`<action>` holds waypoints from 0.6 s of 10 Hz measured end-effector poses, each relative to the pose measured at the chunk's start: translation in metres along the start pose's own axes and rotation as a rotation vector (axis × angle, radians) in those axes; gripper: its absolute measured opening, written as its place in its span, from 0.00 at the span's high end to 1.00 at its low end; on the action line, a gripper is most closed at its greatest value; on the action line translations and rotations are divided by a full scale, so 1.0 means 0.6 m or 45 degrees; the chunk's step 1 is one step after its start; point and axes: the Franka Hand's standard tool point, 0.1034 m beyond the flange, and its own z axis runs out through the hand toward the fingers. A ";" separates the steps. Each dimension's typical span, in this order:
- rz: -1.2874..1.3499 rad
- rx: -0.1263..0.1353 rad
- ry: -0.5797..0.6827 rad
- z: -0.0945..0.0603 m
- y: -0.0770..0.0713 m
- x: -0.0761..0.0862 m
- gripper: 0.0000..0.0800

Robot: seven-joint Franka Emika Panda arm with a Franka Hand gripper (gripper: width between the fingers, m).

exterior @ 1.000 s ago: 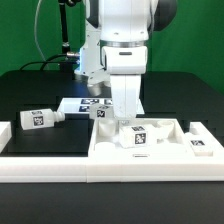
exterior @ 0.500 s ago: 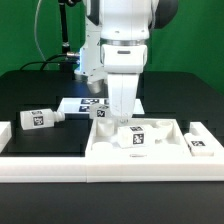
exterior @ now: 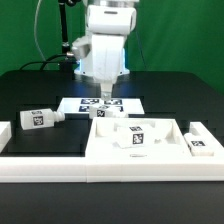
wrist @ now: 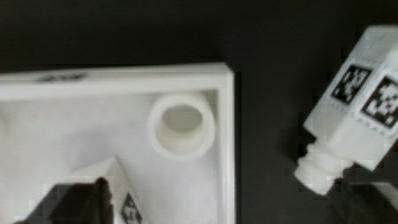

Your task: Assemble one leg

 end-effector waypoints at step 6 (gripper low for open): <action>0.067 -0.003 -0.015 -0.010 -0.010 -0.095 0.19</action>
Offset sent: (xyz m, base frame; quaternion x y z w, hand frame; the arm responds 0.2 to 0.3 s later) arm -0.0144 -0.0425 -0.0011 0.0346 0.0422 -0.0048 0.9985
